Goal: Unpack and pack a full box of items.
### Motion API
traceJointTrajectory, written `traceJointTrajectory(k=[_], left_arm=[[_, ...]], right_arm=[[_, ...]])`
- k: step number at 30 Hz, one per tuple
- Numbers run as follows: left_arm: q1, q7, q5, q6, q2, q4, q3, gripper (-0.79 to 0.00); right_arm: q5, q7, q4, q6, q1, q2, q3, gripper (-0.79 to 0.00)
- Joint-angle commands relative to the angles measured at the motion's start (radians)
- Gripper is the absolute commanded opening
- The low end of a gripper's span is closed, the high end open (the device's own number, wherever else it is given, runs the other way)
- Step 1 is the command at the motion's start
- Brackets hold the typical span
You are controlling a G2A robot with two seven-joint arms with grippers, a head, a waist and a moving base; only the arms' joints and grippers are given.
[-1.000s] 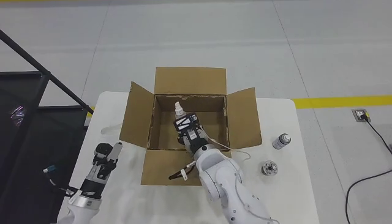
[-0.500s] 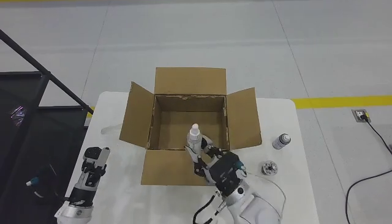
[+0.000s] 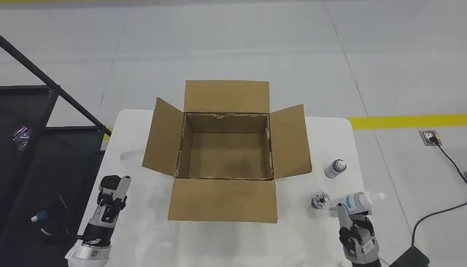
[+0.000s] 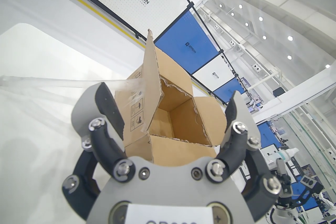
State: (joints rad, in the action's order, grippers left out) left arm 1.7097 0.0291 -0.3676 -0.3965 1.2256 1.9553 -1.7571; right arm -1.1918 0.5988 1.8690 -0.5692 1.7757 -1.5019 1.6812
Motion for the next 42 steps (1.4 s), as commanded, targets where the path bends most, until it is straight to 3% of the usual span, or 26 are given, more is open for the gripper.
traceJointTrajectory(k=[1, 5, 42], left_arm=[[0.0, 0.0, 0.0, 0.0, 0.0, 0.0, 0.0, 0.0], [0.0, 0.0, 0.0, 0.0, 0.0, 0.0, 0.0, 0.0], [0.0, 0.0, 0.0, 0.0, 0.0, 0.0, 0.0, 0.0]], right_arm=[[0.065, -0.033, -0.053, 0.006, -0.039, 0.004, 0.028, -0.785], [0.146, -0.1, -0.148, 0.026, -0.113, 0.012, 0.078, -0.785], [0.146, -0.1, -0.148, 0.026, -0.113, 0.012, 0.078, -0.785]])
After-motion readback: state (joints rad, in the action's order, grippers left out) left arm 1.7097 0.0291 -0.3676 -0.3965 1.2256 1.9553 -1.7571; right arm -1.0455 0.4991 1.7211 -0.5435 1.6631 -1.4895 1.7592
